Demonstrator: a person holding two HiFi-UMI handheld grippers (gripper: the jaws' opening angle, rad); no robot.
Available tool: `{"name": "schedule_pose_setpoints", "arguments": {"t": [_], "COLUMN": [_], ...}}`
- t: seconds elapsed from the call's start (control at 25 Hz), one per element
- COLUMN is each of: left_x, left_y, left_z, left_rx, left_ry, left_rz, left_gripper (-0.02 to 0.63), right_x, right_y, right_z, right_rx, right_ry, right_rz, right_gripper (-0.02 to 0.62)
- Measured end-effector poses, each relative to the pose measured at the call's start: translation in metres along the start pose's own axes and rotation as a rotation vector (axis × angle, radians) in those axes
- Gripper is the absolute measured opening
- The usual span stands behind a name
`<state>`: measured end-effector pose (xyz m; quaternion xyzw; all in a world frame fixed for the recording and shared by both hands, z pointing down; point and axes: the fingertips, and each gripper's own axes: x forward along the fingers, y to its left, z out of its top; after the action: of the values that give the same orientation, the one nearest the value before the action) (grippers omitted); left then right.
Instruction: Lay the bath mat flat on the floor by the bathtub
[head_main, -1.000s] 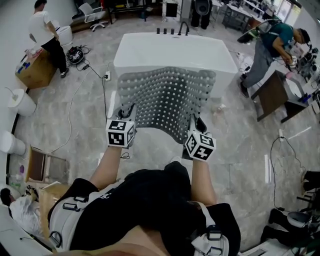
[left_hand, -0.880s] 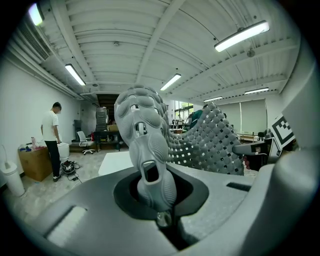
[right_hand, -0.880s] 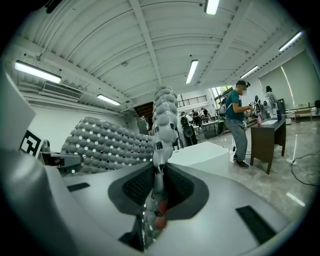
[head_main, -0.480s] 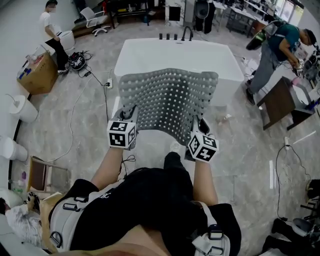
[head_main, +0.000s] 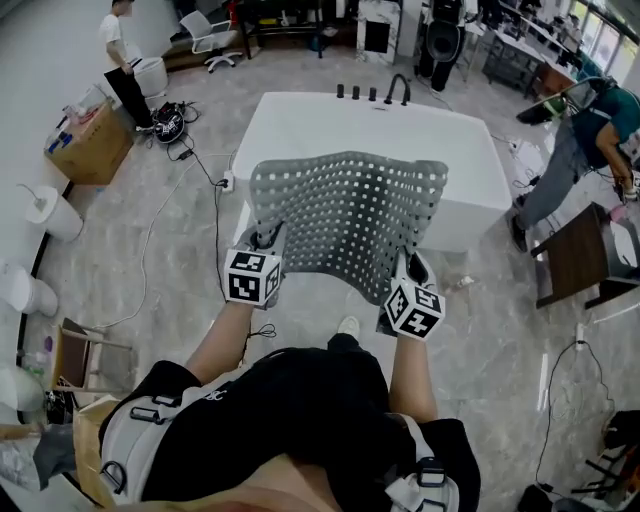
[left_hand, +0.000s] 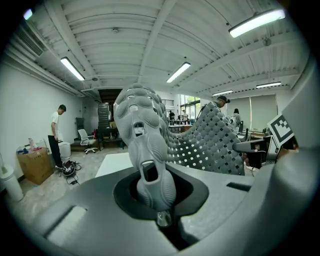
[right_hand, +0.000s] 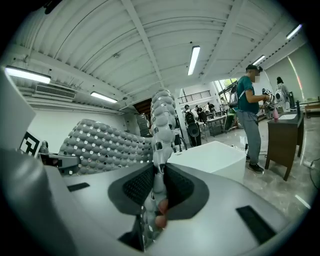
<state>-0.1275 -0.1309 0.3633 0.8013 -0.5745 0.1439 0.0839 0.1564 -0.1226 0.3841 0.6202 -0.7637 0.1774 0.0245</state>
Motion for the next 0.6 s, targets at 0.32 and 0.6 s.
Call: {"name": "schedule_pose_setpoints", "arguments": {"t": [0.32, 0.6], "left_x": [0.106, 0.161], "left_y": [0.008, 0.034], "left_z": [0.027, 0.003], "left_rx": [-0.006, -0.070], "left_ry": [0.064, 0.159], "left_rz": [-0.004, -0.006], "left_gripper": [0.021, 0.021], "right_x": [0.105, 0.164], "right_y": [-0.042, -0.052], "right_z": [0.032, 0.019], "right_rx": [-0.003, -0.016], "right_ry": [0.057, 0.153], "right_rz": [0.020, 0.014], "right_gripper": [0.060, 0.060]}}
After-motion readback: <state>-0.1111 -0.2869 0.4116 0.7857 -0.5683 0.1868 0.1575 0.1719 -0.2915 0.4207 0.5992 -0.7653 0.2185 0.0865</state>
